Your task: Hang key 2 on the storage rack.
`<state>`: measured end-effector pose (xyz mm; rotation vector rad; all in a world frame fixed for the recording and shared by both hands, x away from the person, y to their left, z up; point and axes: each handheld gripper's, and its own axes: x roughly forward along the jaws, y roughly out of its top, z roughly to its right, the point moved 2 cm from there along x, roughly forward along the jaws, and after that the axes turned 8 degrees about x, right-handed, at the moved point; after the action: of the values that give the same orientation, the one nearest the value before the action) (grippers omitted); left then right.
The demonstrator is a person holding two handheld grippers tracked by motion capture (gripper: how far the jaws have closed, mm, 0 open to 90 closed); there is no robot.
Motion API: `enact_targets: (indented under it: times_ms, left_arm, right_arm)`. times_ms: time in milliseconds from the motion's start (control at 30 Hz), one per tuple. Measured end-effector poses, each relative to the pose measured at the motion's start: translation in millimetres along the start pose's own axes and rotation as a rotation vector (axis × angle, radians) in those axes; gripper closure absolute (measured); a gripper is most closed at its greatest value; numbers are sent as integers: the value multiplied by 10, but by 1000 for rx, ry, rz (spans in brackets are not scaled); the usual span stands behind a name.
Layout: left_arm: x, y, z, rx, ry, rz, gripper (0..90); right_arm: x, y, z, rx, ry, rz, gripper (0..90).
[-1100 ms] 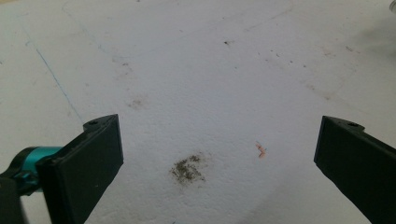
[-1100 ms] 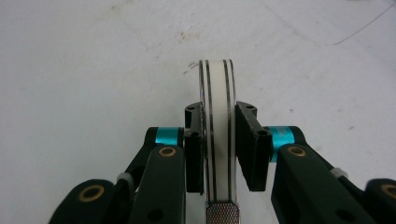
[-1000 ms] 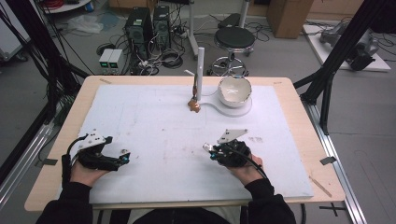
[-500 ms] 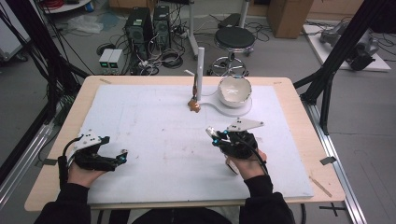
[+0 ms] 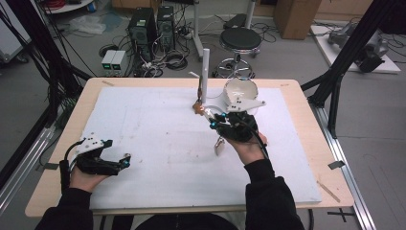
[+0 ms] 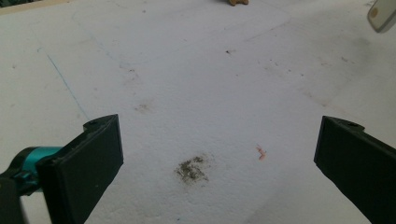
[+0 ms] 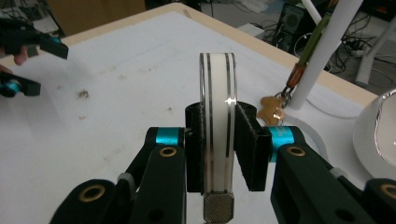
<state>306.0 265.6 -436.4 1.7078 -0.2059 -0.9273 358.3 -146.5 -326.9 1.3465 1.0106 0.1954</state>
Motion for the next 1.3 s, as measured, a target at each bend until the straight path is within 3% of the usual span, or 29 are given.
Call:
enact_targets:
  times_ms: [233,333,600,667,1167,1300]
  left_arm:
    - [-5,12,5,6,-4,17,17]
    - [-6,13,3,6,-3,18,17]
    - [-11,15,-6,2,-3,26,17]
    - [-10,15,-5,2,-3,26,17]
    - [-7,26,-1,8,3,39,17]
    - [-5,27,-11,9,3,43,17]
  right_arm:
    - [40,254,92,5,44,-1,747]
    - [31,403,116,8,65,22,747]
    - [19,757,130,-20,68,41,747]
    - [27,818,144,-23,98,24,747]
    - [280,1222,265,-31,105,-16,747]
    - [337,1313,348,-65,108,-5,747]
